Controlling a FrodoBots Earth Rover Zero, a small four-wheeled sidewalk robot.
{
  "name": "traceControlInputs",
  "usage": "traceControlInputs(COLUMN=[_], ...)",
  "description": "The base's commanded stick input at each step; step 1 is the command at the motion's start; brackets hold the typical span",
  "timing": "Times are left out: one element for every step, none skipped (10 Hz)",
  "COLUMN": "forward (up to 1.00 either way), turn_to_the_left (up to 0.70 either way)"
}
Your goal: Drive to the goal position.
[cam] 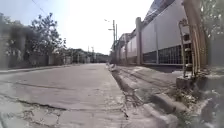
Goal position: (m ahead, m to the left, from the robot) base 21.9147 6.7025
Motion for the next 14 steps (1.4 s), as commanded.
traceControlInputs(forward=[0.70,0.70,0.70,0.70,0.70,0.70,0.70,0.70,0.70,0.70,0.70,0.70,0.70,0.70], turn_to_the_left=[0.00,0.00,0.00,0.02,0.26,0.35,0.35,0.35,0.35,0.35,0.34,0.11,0.00,0.00])
